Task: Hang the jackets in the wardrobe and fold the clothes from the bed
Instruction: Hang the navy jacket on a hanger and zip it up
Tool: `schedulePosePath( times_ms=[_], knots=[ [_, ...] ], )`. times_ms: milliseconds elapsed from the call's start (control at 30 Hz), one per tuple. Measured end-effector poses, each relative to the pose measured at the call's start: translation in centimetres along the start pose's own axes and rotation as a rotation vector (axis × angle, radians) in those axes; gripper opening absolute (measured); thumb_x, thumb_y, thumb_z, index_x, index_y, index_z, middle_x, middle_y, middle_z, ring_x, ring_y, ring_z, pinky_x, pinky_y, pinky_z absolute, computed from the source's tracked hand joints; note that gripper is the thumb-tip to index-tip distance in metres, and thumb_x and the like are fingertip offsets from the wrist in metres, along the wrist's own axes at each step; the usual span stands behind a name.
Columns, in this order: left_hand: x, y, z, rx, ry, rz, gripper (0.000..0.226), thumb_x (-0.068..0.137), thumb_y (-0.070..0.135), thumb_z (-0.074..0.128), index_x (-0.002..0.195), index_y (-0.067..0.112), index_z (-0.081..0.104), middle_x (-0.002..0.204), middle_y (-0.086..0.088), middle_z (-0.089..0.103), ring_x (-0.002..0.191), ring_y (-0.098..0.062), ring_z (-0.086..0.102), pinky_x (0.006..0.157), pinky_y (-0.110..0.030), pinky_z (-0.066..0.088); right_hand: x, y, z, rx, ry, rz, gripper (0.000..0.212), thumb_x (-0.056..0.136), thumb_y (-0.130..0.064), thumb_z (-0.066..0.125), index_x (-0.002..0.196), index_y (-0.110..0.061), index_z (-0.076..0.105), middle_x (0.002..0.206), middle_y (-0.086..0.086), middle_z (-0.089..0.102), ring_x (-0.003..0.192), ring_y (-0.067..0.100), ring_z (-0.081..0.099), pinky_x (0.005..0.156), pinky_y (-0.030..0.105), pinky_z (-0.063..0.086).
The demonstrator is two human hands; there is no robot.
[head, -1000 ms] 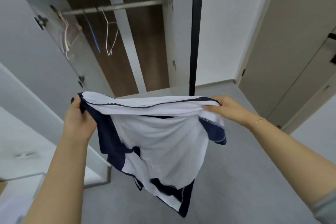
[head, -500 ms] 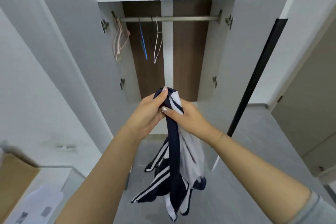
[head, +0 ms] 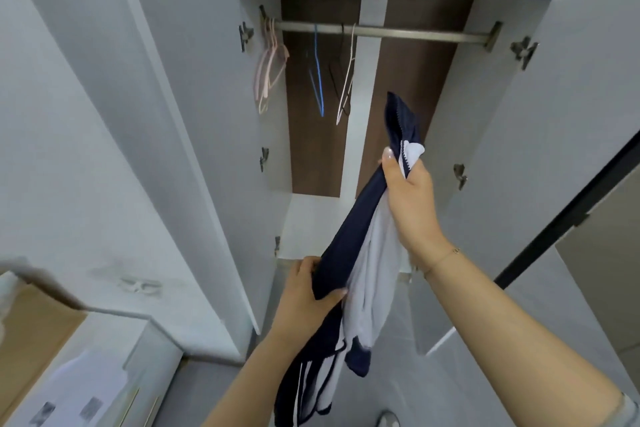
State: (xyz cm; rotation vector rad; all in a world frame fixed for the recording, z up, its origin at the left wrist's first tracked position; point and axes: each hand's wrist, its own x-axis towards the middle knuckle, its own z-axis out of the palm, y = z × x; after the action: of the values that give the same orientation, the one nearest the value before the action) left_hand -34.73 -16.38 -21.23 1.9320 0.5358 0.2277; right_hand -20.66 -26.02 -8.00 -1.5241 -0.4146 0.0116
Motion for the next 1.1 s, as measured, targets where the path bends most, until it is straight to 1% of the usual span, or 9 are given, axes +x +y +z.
schedulePosePath(
  times_ms=[67, 167, 333, 467, 600, 733, 800, 867, 1100],
  knots=[
    [2.6, -1.0, -0.4, 0.099, 0.046, -0.052, 0.013, 0.093, 0.032, 0.062, 0.087, 0.023, 0.055, 0.086, 0.013, 0.056, 0.072, 0.002, 0.053, 0.063, -0.005, 0.04, 2.8, 0.7, -0.5, 0.039, 0.058, 0.042, 0.025, 0.102, -0.034, 0.049, 0.107, -0.011, 0.058, 0.087, -0.007, 0.058, 0.087, 0.009, 0.056, 0.083, 0.023, 0.047],
    [6.7, -0.9, -2.0, -0.027, 0.028, -0.163, 0.035, 0.1, 0.038, 0.047, 0.078, 0.013, 0.06, 0.067, 0.004, 0.06, 0.06, -0.01, 0.055, 0.055, -0.012, 0.04, 7.7, 2.5, -2.3, 0.116, 0.111, 0.123, 0.023, 0.101, -0.036, 0.051, 0.101, -0.015, 0.059, 0.085, -0.005, 0.059, 0.085, 0.011, 0.058, 0.083, 0.029, 0.051],
    [14.5, 5.1, -4.4, -0.111, 0.074, -0.18, 0.034, 0.101, 0.048, 0.04, 0.089, 0.034, 0.068, 0.081, 0.015, 0.074, 0.072, 0.0, 0.069, 0.062, -0.015, 0.048, 15.9, 6.3, -6.4, 0.056, 0.106, 0.186, 0.03, 0.099, -0.044, 0.051, 0.104, -0.017, 0.061, 0.091, -0.007, 0.061, 0.089, 0.007, 0.059, 0.083, 0.017, 0.047],
    [20.9, 10.9, -7.0, -0.291, -0.143, -0.199, 0.036, 0.095, 0.049, 0.052, 0.101, 0.022, 0.075, 0.106, -0.003, 0.075, 0.095, -0.017, 0.072, 0.078, -0.023, 0.056, 21.9, 9.0, -8.5, 0.022, 0.076, 0.242, 0.029, 0.099, -0.042, 0.052, 0.089, -0.015, 0.054, 0.078, 0.001, 0.053, 0.07, 0.005, 0.054, 0.066, 0.019, 0.042],
    [26.1, 14.5, -9.3, 0.188, -0.497, -0.226, 0.029, 0.074, 0.053, 0.079, 0.085, 0.026, 0.075, 0.087, 0.007, 0.075, 0.082, -0.009, 0.071, 0.074, -0.02, 0.052, 28.2, 10.6, -9.8, 0.118, 0.169, 0.286, 0.046, 0.101, -0.037, 0.051, 0.128, 0.0, 0.055, 0.127, 0.011, 0.061, 0.115, 0.015, 0.058, 0.08, 0.013, 0.045],
    [29.7, 13.5, -11.2, 0.129, -0.433, -0.254, 0.01, 0.079, 0.033, 0.079, 0.083, 0.023, 0.079, 0.09, 0.004, 0.076, 0.086, -0.011, 0.072, 0.075, -0.017, 0.051, 32.1, 12.6, -9.1, 0.098, 0.12, 0.363, 0.063, 0.099, -0.038, 0.054, 0.136, 0.011, 0.038, 0.132, 0.021, 0.054, 0.118, 0.031, 0.055, 0.105, 0.037, 0.041],
    [30.9, 12.5, -11.7, -0.108, -0.403, -0.226, 0.033, 0.082, 0.037, 0.076, 0.109, 0.018, 0.074, 0.115, -0.005, 0.072, 0.108, -0.021, 0.068, 0.09, -0.027, 0.052, 33.4, 14.0, -8.2, 0.025, 0.089, 0.45, 0.061, 0.097, -0.036, 0.058, 0.129, 0.014, 0.045, 0.119, 0.019, 0.062, 0.101, 0.028, 0.064, 0.096, 0.039, 0.048],
    [32.5, 12.0, -11.9, -0.441, -0.284, -0.206, 0.042, 0.083, 0.038, 0.071, 0.119, 0.016, 0.069, 0.124, -0.011, 0.067, 0.115, -0.026, 0.064, 0.086, -0.03, 0.055, 34.7, 15.5, -7.2, -0.041, 0.053, 0.543, 0.044, 0.094, -0.029, 0.065, 0.118, 0.008, 0.057, 0.113, 0.02, 0.066, 0.087, 0.027, 0.066, 0.078, 0.033, 0.057],
    [39.7, 12.9, -10.7, -0.738, 0.027, -0.227, 0.03, 0.095, 0.02, 0.057, 0.122, 0.009, 0.062, 0.109, -0.014, 0.072, 0.097, -0.025, 0.071, 0.074, -0.028, 0.058, 37.9, 19.0, -2.6, -0.59, -0.451, 0.8, 0.036, 0.088, -0.014, 0.072, 0.119, -0.012, 0.053, 0.09, 0.002, 0.06, 0.075, 0.013, 0.058, 0.049, 0.019, 0.051]
  ],
)
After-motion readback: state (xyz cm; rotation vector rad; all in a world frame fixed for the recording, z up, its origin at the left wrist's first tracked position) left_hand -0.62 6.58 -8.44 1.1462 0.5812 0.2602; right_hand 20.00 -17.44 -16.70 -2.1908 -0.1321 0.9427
